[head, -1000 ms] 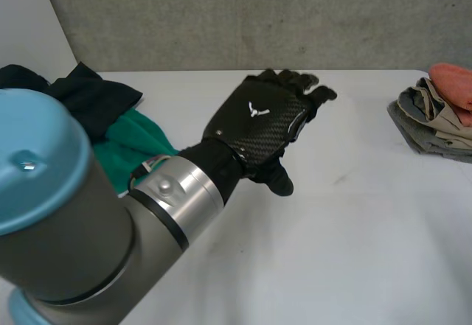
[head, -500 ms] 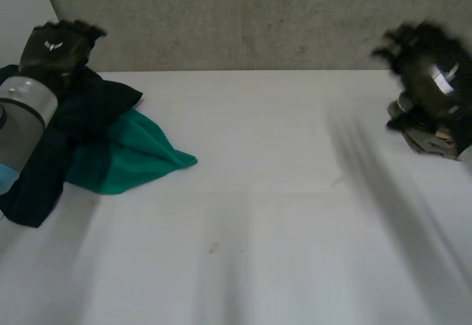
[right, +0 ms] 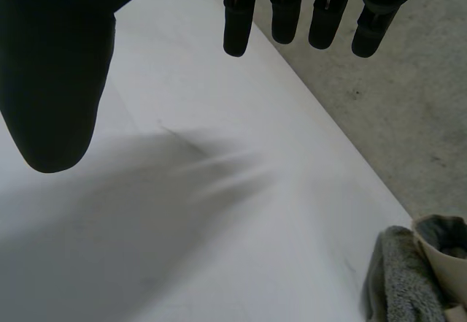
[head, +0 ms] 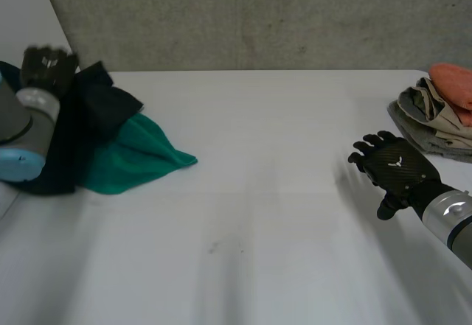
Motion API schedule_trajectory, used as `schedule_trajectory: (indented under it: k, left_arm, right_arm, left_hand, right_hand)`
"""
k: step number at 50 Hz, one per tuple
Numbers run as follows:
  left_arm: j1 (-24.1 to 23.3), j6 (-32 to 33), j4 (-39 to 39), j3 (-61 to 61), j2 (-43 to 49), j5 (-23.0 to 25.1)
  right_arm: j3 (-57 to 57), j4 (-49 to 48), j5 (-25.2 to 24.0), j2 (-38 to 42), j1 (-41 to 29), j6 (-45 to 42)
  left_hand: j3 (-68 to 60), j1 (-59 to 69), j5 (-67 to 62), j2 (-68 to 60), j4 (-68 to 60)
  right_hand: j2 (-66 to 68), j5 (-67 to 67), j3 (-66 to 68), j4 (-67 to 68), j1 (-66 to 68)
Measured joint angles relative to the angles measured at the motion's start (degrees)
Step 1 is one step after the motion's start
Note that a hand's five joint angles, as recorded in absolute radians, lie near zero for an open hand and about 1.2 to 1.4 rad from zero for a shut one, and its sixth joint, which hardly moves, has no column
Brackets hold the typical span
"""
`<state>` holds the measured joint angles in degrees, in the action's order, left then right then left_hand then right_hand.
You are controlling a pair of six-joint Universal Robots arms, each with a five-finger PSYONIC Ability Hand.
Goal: Fold the laundry.
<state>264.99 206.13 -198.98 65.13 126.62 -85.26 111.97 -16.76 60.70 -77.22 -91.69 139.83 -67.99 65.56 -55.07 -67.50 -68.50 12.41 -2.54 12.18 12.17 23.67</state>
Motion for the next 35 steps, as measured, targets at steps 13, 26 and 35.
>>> schedule_trajectory:
  k: [13,26,35]
  left_arm:
    - [-25.13,-22.72,0.03,6.24,-14.77,1.15]
    - [-41.35,-23.92,0.79,7.82,-3.4,0.41]
    - [-35.78,-23.13,3.08,11.27,-10.59,-0.47]
  right_arm:
    - [-0.11,-0.6,5.67,-2.05,0.21,0.84]
    - [-0.84,-1.07,8.84,-2.47,0.4,1.7]
    - [-2.71,-0.39,10.58,-4.43,1.1,5.86]
  left_hand:
    - [-0.45,0.0,0.0,-1.03,-0.17]
    - [47.79,-44.87,45.9,47.42,48.97]
    - [49.72,-46.61,48.02,49.42,51.14]
  right_hand:
    - [0.0,0.0,0.0,0.0,0.0]
    - [0.0,0.0,0.0,0.0,0.0]
    - [0.0,0.0,0.0,0.0,0.0]
